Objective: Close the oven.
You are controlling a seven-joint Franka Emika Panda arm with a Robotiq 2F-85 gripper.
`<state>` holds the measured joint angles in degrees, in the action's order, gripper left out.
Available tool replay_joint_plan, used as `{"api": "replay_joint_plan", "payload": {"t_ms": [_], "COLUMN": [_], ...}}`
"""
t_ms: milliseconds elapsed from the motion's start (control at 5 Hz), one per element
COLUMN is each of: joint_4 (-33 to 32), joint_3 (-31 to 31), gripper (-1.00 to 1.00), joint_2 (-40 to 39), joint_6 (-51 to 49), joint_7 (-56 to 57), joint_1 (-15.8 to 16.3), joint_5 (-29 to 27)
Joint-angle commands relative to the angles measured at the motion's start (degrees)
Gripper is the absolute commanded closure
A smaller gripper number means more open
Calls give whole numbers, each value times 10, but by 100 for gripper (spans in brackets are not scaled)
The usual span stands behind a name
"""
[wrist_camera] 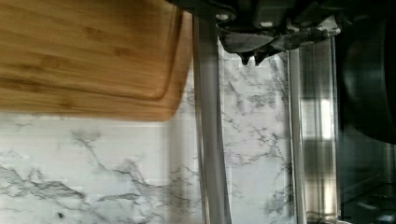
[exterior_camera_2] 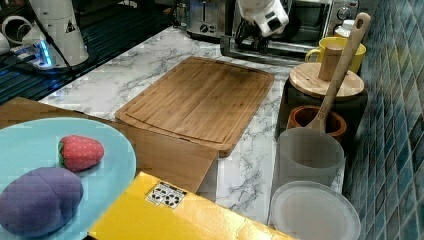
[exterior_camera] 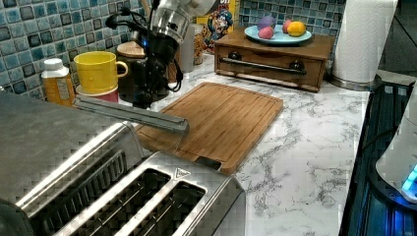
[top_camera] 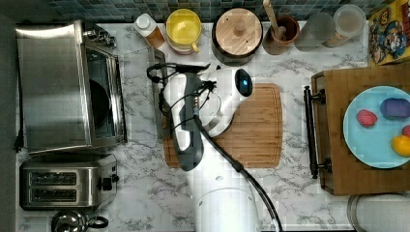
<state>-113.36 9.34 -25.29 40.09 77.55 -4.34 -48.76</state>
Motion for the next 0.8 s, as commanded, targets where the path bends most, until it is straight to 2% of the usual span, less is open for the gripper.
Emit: {"api": "replay_joint_plan", "payload": {"t_ms": [200,400,600,800], "joint_4": [101,118,110,92], "joint_3": [87,88,93,80], "gripper": [100,100,100,100], "joint_2": [101,95,111,146], "joint_6": [32,34,55,89], "joint_7": [-185,-279,-341,-491], "joint_1": [163,192,201,226], "joint_5": [158,263,324,472]}}
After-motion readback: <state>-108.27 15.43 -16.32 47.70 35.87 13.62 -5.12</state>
